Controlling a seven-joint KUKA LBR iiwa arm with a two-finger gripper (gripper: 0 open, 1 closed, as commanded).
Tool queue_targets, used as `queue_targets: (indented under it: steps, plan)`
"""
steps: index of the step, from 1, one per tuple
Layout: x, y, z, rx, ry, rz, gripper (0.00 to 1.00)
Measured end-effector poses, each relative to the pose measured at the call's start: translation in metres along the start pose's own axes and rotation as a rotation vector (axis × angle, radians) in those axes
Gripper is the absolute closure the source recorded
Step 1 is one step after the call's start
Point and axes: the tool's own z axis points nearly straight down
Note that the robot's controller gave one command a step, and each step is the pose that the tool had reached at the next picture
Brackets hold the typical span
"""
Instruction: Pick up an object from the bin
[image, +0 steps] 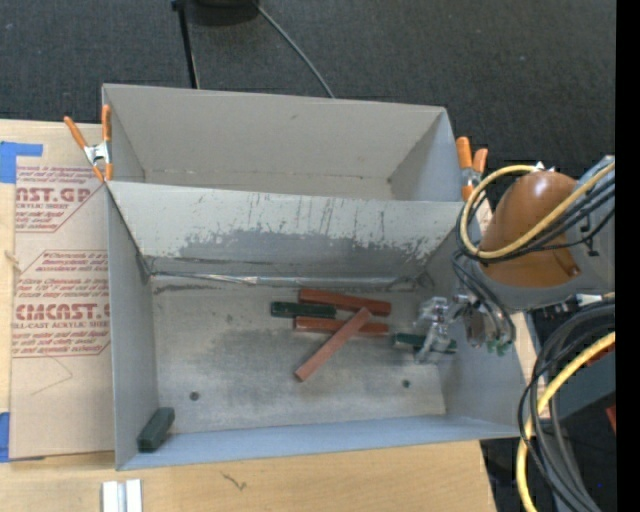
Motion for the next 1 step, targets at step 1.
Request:
queue_targets:
  steps: [1]
  plan:
    - [0.0297,0.0444,-0.1257,0.001,-0.004,0.044,1.0]
